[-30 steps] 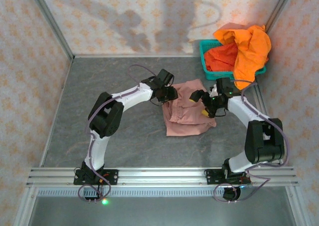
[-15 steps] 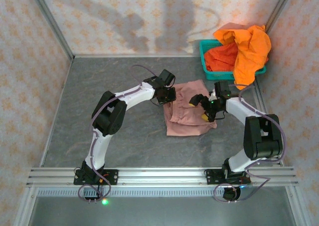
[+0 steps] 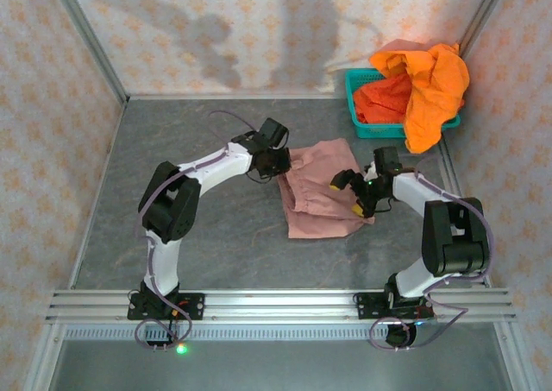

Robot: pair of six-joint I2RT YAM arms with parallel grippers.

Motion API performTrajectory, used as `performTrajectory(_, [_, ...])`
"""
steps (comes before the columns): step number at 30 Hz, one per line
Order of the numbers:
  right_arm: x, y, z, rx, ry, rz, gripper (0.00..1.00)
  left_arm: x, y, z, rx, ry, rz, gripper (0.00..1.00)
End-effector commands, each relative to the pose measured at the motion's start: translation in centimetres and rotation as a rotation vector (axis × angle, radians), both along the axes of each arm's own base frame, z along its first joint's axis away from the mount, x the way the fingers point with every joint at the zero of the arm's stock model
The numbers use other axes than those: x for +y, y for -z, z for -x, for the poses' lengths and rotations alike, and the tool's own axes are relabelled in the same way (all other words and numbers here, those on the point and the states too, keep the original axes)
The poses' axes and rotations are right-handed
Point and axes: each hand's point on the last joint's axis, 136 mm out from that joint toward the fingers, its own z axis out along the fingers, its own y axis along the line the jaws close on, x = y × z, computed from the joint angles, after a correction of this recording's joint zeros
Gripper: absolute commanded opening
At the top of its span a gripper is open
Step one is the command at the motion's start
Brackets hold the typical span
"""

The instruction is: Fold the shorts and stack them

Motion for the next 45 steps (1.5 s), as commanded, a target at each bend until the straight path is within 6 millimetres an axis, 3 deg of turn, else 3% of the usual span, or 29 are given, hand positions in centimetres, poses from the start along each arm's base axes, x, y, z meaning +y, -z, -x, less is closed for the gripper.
performTrajectory(1, [-0.3,0.7,1.0,0.018,-0.005,0.011,0.99,2.2,0.3,-0.4,-0.022,-0.052,-0.039,0.0])
performTrajectory(8, [0.0,1.6,2.0,0.059,-0.011,-0.01,0.99,2.8,3.5,0.3,0.025,-0.064,-0.034,0.0])
performTrajectory(10, [0.2,1.3,1.9,0.055,-0.016,-0.029,0.99,2.6,3.5,0.2,0.019,-0.06,-0.015,0.03])
performTrajectory(14, [0.8,-1.2,1.2,0.005,-0.024,-0.069,1.0,1.8,-0.6,-0.3,-0.073,-0.025,0.059,0.2])
performTrajectory(15, [0.9,-2.2,0.9,-0.017,-0.025,-0.076,1.0,1.6,-2.8,-0.2,-0.109,-0.012,0.088,0.29])
performTrajectory(17, [1.0,-4.8,0.2,-0.082,-0.031,-0.082,1.0,1.2,-5.4,0.7,-0.134,0.025,0.129,0.5])
performTrajectory(21, [0.8,-9.6,-1.2,-0.2,-0.038,-0.065,1.0,-0.7,-6.6,4.2,-0.101,0.102,0.187,0.58])
performTrajectory(24, [0.3,-11.7,-2.7,-0.26,-0.029,-0.027,1.0,-2.5,-4.9,7.1,-0.04,0.165,0.162,0.58])
performTrajectory(28, [0.2,-12.6,-5.3,-0.278,-0.037,-0.002,1.0,-3.8,-1.8,9.5,0.034,0.184,0.141,0.55])
performTrajectory(32, [0.5,-12.6,-8.2,-0.278,-0.053,-0.001,0.99,-4.1,0.2,10.1,0.074,0.162,0.143,0.5])
performTrajectory(39, [0.8,-10.8,-11.5,-0.251,-0.066,-0.002,1.0,-4.8,0.7,9.8,0.079,0.157,0.141,0.42])
performTrajectory(45, [0.9,-8.9,-14.1,-0.23,-0.039,-0.008,1.0,-5.4,1.6,10.0,0.106,0.168,0.131,0.28])
